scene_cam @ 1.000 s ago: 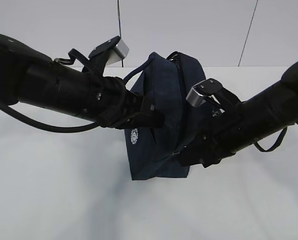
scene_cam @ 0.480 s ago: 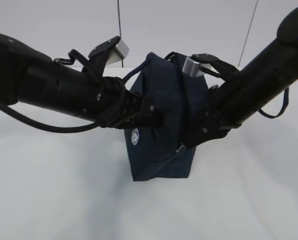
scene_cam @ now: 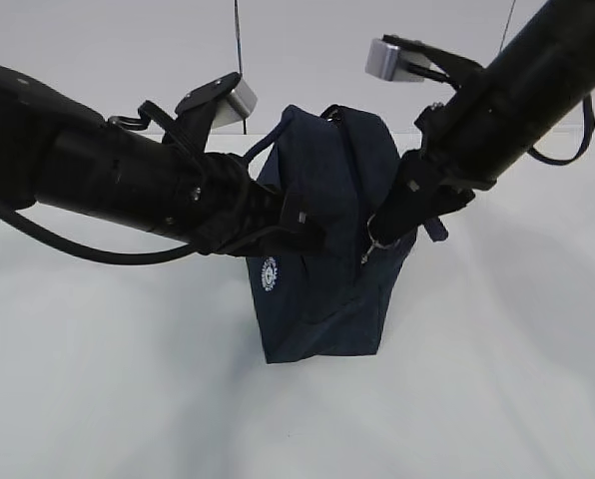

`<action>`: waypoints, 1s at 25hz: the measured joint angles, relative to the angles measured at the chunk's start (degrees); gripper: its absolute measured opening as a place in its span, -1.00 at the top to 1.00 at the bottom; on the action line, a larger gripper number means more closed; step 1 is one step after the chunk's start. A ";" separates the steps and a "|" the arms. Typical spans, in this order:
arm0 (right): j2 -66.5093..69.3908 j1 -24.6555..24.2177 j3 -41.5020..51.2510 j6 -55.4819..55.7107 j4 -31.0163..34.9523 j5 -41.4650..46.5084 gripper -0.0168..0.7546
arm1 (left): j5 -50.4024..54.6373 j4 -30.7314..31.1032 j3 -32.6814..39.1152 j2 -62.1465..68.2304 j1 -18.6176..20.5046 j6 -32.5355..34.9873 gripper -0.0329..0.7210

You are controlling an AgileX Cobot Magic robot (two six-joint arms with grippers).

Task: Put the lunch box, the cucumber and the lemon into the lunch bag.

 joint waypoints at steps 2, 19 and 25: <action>-0.39 0.00 -2.08 1.42 -1.17 0.93 0.96 | -0.10 0.00 0.00 0.00 0.00 0.00 0.93; -0.47 0.00 -7.14 8.85 -0.95 2.02 0.96 | -0.21 -0.68 -0.24 0.00 0.00 0.00 0.93; -0.47 0.00 -7.14 10.44 -0.02 2.02 0.96 | -1.27 -1.96 -0.24 0.00 0.00 0.00 0.93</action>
